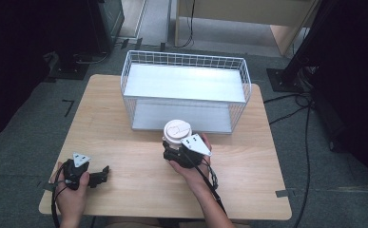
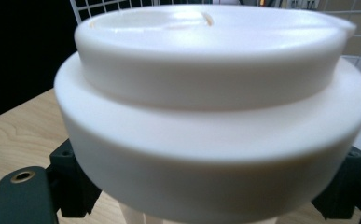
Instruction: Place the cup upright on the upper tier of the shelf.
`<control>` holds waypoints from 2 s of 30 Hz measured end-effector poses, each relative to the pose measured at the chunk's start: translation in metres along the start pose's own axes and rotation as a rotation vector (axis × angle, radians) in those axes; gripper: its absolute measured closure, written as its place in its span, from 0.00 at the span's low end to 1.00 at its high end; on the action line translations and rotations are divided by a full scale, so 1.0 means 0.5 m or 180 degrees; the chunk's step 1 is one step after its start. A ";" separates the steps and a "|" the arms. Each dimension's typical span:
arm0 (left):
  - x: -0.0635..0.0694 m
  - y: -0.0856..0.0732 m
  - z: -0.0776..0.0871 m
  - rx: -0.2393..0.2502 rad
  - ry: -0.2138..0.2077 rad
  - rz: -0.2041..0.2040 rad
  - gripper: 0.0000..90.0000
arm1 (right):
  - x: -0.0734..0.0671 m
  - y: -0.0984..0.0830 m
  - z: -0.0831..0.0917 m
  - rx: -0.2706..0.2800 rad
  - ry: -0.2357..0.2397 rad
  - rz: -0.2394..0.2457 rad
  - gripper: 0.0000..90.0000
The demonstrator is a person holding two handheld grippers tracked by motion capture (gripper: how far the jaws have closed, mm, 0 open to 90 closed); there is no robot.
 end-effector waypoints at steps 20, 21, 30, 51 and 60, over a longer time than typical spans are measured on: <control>0.000 0.000 0.000 0.0005 -0.0007 0.0008 0.00 | 0.006 0.013 -0.007 0.0044 -0.0133 0.0001 0.18; 0.000 0.000 0.000 0.0006 -0.0007 0.0008 0.00 | 0.009 0.018 -0.004 0.0098 -0.0147 -0.0003 0.18; 0.000 0.000 0.000 0.0003 -0.0004 0.0005 0.00 | 0.018 0.044 0.014 0.0260 -0.0204 0.0042 0.18; -0.001 0.000 0.000 -0.0001 -0.0004 -0.0003 0.00 | 0.051 0.146 0.046 0.0599 -0.0385 0.0169 0.18; -0.001 0.000 0.000 0.0000 -0.0001 -0.0006 0.00 | 0.063 0.186 0.051 0.0688 -0.0410 0.0218 0.18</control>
Point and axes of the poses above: each handheld gripper's, and its own axes: z roughly backward along the jaws, y roughly out of its top, x roughly to its right, the point moved 5 cm from there along -z, roughly forward along the jaws, and after that the axes turned 15 degrees about z, right-handed, at the moved point
